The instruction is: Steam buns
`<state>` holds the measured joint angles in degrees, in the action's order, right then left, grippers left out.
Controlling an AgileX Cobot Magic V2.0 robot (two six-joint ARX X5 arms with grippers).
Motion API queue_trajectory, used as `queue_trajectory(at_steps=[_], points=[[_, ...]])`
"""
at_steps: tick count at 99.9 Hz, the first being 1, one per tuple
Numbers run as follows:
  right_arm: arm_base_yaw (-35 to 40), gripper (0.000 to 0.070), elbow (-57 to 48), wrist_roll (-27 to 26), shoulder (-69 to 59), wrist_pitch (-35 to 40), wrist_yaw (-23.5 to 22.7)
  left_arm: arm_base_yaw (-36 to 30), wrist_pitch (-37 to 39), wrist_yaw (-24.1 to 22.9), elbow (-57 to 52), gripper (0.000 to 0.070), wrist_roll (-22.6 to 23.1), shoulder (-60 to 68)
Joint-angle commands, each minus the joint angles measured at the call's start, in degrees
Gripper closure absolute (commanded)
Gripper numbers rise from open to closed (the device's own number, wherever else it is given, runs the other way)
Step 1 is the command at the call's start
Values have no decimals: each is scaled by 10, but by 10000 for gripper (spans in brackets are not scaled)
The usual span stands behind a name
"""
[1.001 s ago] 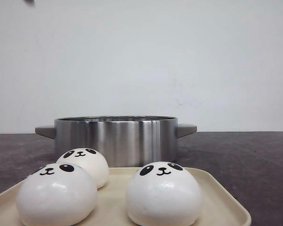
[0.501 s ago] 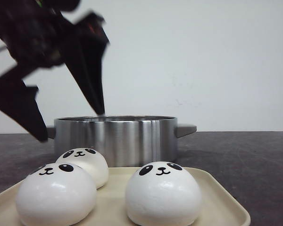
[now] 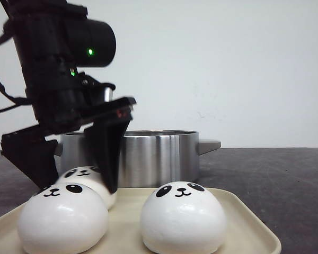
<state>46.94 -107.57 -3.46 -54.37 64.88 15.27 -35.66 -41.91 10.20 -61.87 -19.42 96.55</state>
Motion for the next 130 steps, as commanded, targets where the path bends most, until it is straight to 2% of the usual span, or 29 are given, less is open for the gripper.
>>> queue_trajectory(at_steps=[1,10,28,35,47,54,66,74,85,107,130], points=[[6,607,-10,-9,-5,0,3,-4,3,-3,-7,445,-14,12],[6,607,-10,-11,-6,3,3,-4,6,-1,-7,700,-12,13],[6,607,-10,-19,-6,3,2,-4,-25,37,-19,690,-7,3],[6,607,-10,-19,-6,3,2,-5,-40,72,-28,690,-5,-15],[6,607,-10,-20,-6,3,2,-13,-64,162,-55,690,-3,-68],[6,607,-10,-25,-6,3,2,-18,-69,189,-74,690,-4,-99],[6,607,-10,-34,-6,-6,1,-21,-56,160,-124,690,-12,-145],[6,607,-10,-35,-6,-15,-2,-20,-52,96,-172,690,-4,-151],[6,607,-10,-35,-6,-23,-2,3,-52,22,-236,690,39,-131],[6,607,-10,-37,-6,-22,-2,64,-78,18,-314,690,69,-27],[6,607,-10,-58,-6,-14,-2,87,-80,-3,-357,690,80,89]])
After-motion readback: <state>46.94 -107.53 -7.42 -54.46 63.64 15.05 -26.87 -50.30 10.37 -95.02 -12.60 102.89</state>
